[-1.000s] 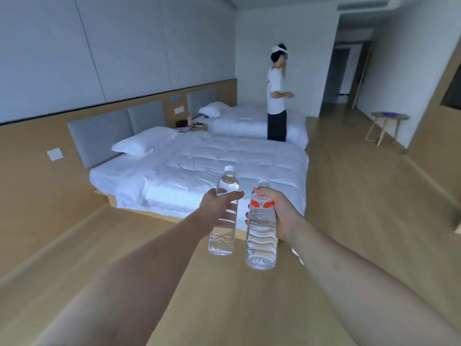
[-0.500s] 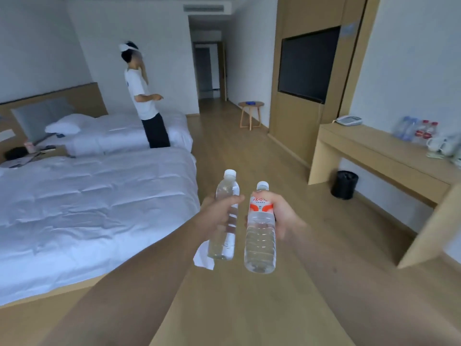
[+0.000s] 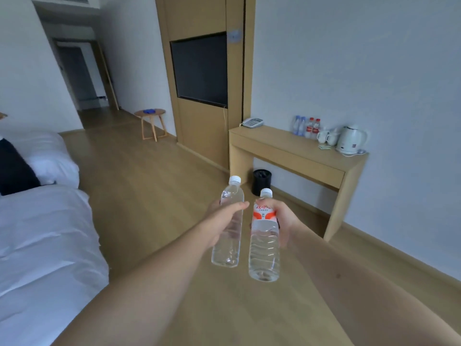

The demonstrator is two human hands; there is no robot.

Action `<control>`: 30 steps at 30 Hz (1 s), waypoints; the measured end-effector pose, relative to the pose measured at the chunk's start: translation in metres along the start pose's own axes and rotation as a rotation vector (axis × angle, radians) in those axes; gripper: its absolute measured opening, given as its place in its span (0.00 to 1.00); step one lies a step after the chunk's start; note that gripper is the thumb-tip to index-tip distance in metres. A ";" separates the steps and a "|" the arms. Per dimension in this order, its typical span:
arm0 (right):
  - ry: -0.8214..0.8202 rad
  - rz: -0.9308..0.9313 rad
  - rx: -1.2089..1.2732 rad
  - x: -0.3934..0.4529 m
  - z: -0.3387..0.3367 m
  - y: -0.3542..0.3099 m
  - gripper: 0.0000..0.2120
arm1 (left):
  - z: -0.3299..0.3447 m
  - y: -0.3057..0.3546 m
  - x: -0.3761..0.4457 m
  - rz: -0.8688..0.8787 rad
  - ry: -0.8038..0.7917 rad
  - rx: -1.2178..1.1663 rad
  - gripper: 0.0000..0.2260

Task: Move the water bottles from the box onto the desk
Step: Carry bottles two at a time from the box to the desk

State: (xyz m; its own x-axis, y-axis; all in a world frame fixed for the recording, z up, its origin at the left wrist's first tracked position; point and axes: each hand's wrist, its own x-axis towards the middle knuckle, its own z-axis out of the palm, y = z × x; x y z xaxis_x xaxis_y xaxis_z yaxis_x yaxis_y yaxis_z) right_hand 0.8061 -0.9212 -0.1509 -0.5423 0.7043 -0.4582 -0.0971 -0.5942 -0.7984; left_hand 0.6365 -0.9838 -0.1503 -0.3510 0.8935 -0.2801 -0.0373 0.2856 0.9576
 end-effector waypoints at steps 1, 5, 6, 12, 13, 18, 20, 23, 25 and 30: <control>0.033 -0.009 0.003 0.014 0.001 -0.010 0.15 | -0.004 0.009 0.020 -0.005 -0.019 0.009 0.21; 0.170 -0.056 -0.003 0.065 0.005 -0.047 0.17 | -0.013 0.043 0.094 -0.002 -0.087 0.033 0.21; 0.204 -0.065 0.001 0.078 0.005 -0.054 0.18 | -0.014 0.050 0.111 0.001 -0.100 0.038 0.21; 0.326 -0.086 0.014 0.153 -0.003 -0.091 0.21 | -0.013 0.069 0.202 -0.045 -0.162 0.051 0.25; 0.338 -0.087 0.020 0.166 -0.006 -0.096 0.20 | -0.011 0.069 0.216 -0.057 -0.170 0.048 0.25; 0.361 -0.080 0.057 0.241 -0.031 -0.124 0.18 | 0.000 0.069 0.298 -0.075 -0.184 0.059 0.25; 0.353 -0.090 0.067 0.278 -0.044 -0.141 0.21 | 0.008 0.076 0.340 -0.061 -0.180 0.071 0.25; 0.335 -0.105 0.061 0.335 -0.066 -0.178 0.24 | 0.026 0.096 0.405 -0.042 -0.166 0.097 0.25; 0.313 -0.107 0.067 0.371 -0.081 -0.211 0.23 | 0.039 0.116 0.448 -0.035 -0.149 0.101 0.25; 0.285 -0.088 0.102 0.445 -0.110 -0.295 0.21 | 0.067 0.167 0.542 -0.038 -0.125 0.080 0.26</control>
State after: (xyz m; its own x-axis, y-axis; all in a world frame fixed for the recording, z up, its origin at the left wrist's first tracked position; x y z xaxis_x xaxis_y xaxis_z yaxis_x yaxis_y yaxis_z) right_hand 0.6849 -0.3899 -0.1627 -0.2733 0.8269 -0.4915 -0.2247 -0.5516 -0.8032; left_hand 0.5029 -0.4285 -0.1466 -0.2312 0.9164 -0.3269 0.0282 0.3421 0.9392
